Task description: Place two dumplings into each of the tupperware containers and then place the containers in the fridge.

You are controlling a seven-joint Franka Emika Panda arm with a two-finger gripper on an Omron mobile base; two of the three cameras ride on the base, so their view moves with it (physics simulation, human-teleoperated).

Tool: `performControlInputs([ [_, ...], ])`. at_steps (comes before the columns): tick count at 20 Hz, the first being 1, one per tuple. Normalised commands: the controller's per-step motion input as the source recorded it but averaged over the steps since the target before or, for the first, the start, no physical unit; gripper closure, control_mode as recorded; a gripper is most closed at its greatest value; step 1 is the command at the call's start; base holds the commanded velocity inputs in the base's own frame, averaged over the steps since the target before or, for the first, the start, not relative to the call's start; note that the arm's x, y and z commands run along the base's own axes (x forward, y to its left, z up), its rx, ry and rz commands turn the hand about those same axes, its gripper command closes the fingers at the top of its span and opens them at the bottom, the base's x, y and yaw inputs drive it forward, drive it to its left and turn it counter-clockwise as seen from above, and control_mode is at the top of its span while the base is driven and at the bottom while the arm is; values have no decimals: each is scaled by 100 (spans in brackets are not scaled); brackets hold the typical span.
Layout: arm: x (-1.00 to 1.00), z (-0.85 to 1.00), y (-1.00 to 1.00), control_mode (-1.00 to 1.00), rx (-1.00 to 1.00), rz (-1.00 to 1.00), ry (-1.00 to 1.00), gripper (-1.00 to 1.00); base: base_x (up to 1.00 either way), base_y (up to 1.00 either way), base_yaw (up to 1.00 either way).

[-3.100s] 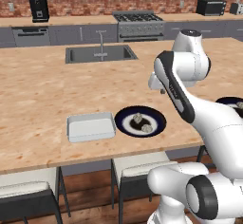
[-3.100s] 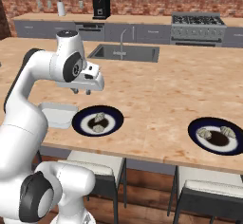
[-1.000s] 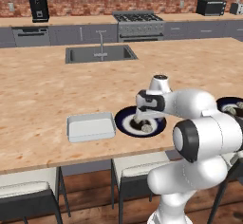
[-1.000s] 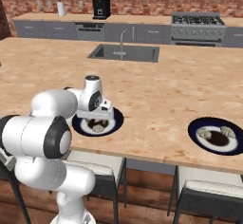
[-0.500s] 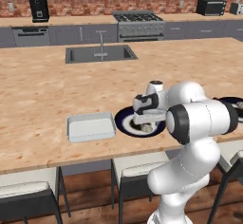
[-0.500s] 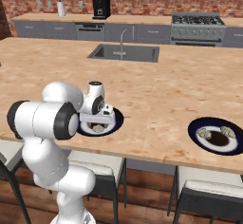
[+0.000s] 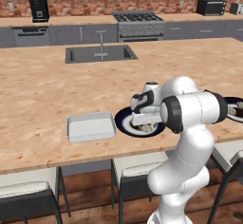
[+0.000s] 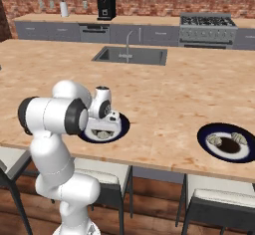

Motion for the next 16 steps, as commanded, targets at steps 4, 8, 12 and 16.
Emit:
performControlInputs([
  [4,0,-16,0,-100,0,0,4,-100,0,0,0],
  [8,0,-12,0,-100,0,0,3,-100,0,0,0],
  [12,0,-18,0,-100,0,0,2,100,0,0,0],
  [16,0,0,0,-100,0,0,0,100,0,0,0],
])
